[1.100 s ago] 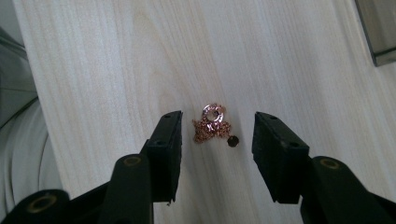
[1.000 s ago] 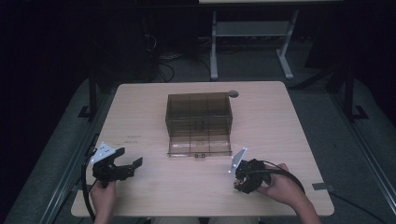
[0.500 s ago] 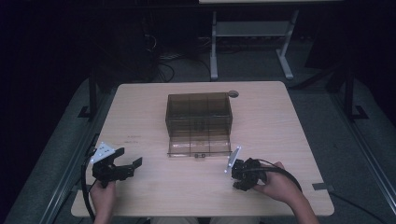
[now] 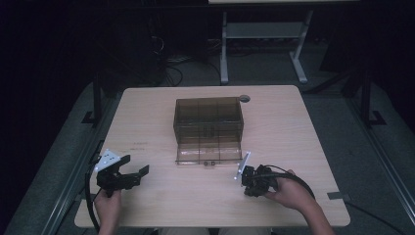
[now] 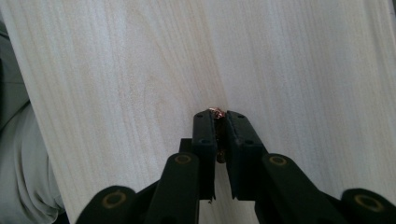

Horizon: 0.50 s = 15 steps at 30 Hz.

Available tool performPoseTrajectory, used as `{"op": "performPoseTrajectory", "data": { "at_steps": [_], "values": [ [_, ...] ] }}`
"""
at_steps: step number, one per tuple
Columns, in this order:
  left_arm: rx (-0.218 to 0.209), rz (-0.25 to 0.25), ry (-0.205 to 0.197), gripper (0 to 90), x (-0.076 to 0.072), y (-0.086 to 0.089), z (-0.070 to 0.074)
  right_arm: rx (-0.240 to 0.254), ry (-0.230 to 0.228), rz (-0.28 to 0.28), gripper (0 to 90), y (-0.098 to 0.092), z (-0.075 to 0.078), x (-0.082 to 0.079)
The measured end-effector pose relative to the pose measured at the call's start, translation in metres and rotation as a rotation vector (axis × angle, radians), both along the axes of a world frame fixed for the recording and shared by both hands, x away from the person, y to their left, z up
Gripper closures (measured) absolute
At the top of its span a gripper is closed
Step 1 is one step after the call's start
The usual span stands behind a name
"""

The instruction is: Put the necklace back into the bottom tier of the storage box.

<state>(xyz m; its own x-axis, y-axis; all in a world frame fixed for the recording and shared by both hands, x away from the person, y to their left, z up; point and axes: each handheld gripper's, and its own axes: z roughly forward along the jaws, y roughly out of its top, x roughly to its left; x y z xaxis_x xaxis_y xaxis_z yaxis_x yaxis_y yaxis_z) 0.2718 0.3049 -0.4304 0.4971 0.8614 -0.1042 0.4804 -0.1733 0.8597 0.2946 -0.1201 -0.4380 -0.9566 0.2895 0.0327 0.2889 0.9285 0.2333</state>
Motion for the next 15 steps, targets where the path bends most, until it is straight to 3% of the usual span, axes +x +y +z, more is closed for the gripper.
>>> {"op": "performPoseTrajectory", "data": {
  "at_steps": [15],
  "values": [
    [-0.002,0.001,0.0,13.0,-0.0002,0.0,-0.0001,0.022,0.014,-0.001,84.5,-0.0011,0.0018,0.0009]
  ]
}}
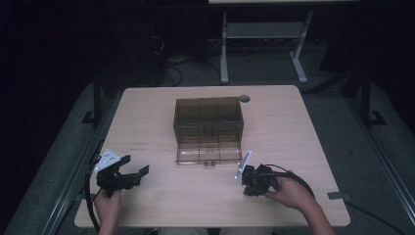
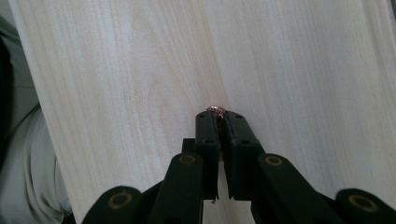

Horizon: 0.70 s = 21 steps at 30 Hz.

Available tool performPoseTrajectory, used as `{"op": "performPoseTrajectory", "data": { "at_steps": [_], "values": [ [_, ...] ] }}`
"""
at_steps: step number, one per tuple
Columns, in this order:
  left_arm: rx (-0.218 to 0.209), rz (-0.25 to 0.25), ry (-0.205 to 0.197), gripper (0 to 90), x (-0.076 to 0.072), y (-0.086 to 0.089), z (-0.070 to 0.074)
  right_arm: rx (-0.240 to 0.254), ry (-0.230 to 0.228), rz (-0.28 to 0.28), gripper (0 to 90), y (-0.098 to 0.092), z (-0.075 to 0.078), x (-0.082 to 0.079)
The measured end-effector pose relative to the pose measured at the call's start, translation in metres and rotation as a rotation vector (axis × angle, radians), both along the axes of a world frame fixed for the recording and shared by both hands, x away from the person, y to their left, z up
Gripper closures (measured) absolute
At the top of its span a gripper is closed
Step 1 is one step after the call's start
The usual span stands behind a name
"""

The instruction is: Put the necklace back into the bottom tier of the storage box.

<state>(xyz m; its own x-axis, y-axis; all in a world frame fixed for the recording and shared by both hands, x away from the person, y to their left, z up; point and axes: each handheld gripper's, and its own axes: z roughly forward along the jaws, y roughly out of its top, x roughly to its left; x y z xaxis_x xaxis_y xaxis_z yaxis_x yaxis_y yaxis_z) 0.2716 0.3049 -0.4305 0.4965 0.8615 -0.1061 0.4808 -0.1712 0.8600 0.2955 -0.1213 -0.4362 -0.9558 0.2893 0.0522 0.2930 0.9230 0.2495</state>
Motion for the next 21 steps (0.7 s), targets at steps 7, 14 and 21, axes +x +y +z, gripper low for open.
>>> {"op": "performPoseTrajectory", "data": {
  "at_steps": [7,14,21],
  "values": [
    [0.006,-0.001,0.001,12.9,0.0,0.001,0.0,0.015,-0.008,-0.002,84.7,-0.001,0.005,-0.001],
    [0.002,0.0,0.0,12.9,0.0,0.0,0.0,0.026,-0.018,0.003,84.7,-0.001,0.012,-0.002],
    [0.005,-0.001,0.003,13.0,0.0,0.0,0.0,0.048,-0.032,0.01,84.6,-0.002,0.023,-0.002]
  ]
}}
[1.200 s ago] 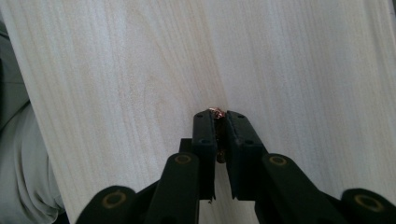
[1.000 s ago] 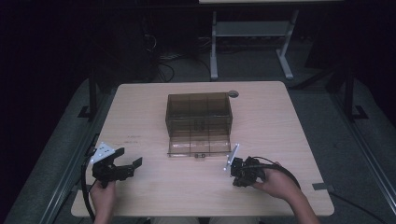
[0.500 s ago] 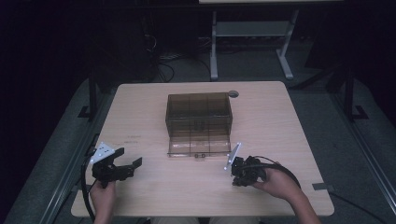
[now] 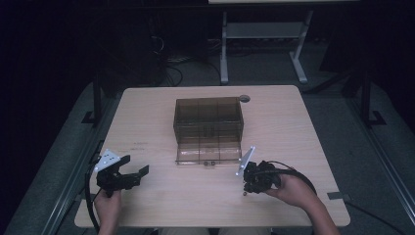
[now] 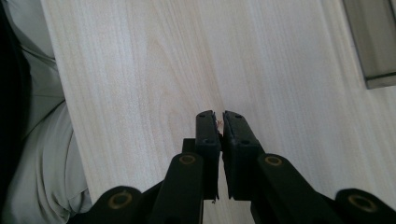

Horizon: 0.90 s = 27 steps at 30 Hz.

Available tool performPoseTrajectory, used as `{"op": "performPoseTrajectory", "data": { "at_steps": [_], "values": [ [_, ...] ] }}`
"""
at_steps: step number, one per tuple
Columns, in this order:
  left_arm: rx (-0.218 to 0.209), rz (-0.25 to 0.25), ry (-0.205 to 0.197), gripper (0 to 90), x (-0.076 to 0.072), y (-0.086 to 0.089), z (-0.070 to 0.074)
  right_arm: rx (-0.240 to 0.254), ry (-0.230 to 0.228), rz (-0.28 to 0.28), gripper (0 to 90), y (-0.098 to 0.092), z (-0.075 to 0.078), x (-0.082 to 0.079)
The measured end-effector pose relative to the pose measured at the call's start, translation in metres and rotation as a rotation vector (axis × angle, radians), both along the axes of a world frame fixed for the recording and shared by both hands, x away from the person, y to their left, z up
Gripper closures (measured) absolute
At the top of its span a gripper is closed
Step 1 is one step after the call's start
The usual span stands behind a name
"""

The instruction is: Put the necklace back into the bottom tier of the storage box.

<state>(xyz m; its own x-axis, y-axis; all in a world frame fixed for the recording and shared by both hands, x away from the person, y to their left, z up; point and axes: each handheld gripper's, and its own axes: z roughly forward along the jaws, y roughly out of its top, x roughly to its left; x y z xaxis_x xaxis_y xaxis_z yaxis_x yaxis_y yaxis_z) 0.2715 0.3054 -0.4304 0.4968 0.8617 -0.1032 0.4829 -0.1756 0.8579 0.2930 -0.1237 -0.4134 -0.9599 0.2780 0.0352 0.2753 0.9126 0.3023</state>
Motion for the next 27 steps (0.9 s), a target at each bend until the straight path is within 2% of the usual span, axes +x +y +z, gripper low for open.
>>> {"op": "performPoseTrajectory", "data": {
  "at_steps": [15,27],
  "values": [
    [-0.008,0.002,0.002,13.0,0.0,-0.001,0.0,0.02,-0.022,0.007,84.6,-0.002,0.023,0.003],
    [-0.011,0.005,0.003,12.9,0.0,0.0,0.0,0.045,-0.012,0.006,84.6,0.0,0.032,0.013]
  ]
}}
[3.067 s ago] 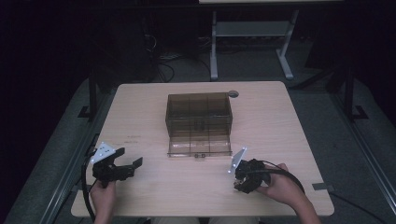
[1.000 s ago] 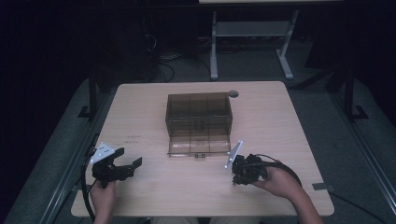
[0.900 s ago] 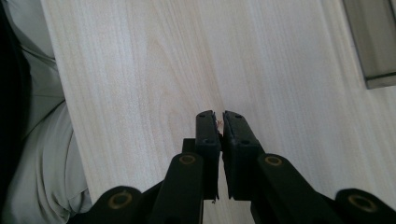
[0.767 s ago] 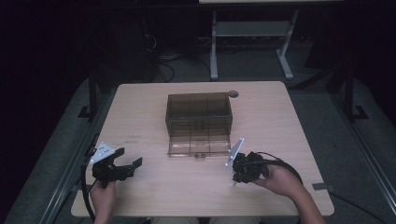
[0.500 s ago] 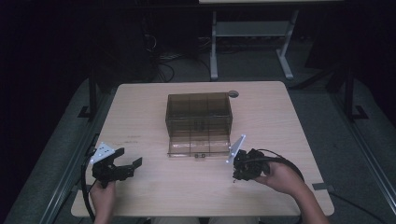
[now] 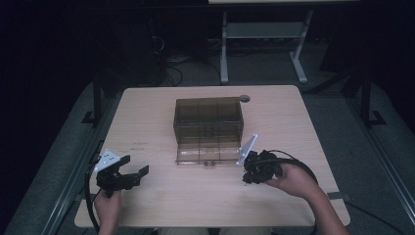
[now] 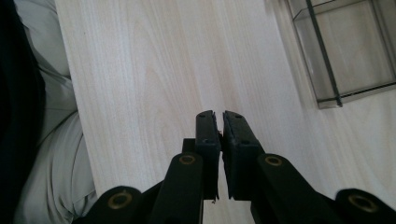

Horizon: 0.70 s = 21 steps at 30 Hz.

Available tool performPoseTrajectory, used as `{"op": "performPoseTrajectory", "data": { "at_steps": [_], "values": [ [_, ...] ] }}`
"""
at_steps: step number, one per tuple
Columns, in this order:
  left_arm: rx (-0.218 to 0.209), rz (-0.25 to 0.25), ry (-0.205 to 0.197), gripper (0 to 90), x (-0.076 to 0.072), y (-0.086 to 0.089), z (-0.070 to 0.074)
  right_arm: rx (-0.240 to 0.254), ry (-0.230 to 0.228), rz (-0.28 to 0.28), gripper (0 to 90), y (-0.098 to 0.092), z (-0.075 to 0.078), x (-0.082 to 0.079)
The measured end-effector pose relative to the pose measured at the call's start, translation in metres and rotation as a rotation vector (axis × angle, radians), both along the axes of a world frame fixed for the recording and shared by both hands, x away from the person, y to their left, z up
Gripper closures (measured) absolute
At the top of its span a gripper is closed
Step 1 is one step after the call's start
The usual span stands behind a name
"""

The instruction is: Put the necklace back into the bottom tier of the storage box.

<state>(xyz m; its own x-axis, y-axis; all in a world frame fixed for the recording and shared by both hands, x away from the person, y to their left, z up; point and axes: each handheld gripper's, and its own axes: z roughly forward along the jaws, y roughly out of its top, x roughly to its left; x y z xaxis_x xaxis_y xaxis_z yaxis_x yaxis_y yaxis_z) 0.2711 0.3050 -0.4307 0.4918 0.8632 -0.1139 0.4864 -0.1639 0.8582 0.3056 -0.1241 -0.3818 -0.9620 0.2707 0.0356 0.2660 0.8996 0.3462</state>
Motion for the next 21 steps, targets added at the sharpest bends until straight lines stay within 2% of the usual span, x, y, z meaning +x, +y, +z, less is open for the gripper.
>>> {"op": "performPoseTrajectory", "data": {
  "at_steps": [21],
  "values": [
    [-0.003,0.0,-0.002,13.0,0.0,0.0,0.0,0.035,0.005,0.0,84.5,0.005,0.017,0.022]
  ]
}}
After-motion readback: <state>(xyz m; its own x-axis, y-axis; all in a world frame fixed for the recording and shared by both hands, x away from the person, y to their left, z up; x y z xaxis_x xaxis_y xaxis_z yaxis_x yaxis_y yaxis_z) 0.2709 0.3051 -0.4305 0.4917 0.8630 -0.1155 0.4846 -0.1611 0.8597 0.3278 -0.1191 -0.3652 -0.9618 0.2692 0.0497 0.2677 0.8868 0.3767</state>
